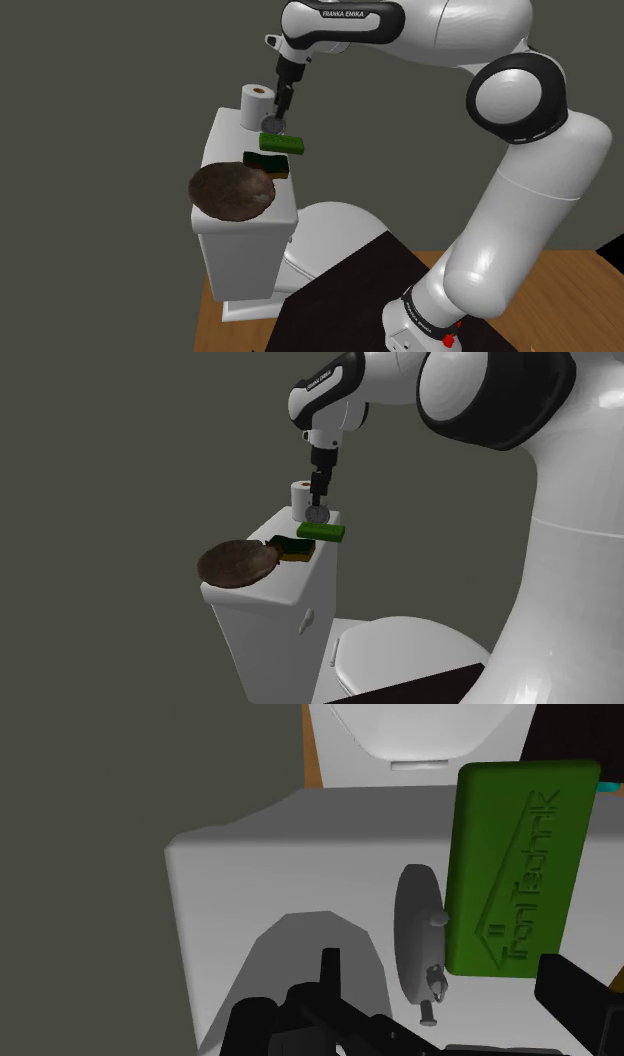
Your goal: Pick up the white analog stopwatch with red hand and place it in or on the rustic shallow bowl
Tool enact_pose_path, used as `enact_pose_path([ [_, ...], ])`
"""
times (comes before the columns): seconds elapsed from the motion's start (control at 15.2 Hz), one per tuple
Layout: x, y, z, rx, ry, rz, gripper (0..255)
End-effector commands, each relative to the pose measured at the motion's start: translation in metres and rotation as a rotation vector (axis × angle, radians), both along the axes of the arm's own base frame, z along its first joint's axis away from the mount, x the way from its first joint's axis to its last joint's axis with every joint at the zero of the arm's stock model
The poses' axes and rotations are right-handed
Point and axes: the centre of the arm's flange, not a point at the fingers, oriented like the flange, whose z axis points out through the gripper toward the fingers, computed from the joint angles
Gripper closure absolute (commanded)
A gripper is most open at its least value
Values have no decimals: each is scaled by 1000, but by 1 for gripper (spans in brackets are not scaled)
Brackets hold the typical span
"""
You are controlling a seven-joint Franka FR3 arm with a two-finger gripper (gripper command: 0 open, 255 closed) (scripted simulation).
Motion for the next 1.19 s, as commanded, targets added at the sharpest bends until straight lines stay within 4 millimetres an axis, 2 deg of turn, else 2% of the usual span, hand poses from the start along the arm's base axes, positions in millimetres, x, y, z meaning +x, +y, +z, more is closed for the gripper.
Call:
enact_pose_path([
  [0.0, 1, 2, -10, 0, -1, 2, 0],
  [0.2, 3, 3, -28, 0, -1, 2, 0],
  [0.73, 3, 3, -28, 0, -1, 2, 0],
  [0.79, 3, 3, -28, 0, -1, 2, 255],
  [1.12, 3, 3, -28, 0, -1, 2, 255],
])
